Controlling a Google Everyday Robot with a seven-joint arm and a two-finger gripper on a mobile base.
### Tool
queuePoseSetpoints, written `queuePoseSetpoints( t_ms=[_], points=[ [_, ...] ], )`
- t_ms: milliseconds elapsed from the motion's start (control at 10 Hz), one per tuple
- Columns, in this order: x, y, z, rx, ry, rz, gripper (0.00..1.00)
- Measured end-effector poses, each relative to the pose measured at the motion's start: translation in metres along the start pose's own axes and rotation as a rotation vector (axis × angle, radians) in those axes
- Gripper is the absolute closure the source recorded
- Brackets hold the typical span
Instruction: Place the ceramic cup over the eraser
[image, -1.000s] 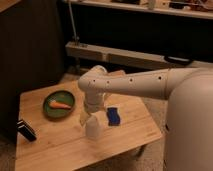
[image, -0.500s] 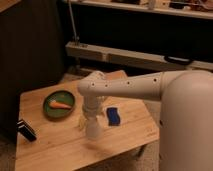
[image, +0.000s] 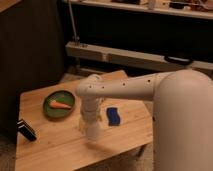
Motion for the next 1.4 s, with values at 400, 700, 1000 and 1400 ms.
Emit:
queuePoseSetpoints(
  t_ms=[400,700,1000,1400],
  points=[
    [-0.010,0.003,-0.009,0.027,0.027,-0.016,0.89],
    [-0.032,-0.003,-0.063,0.071,-0.014,-0.050,1.00],
    [-0.080,0.004,-0.137,0.089,-0.062,-0.131,1.00],
    [-0.171,0.057,-0.205,0.098,-0.099,-0.336,1.00]
  ],
)
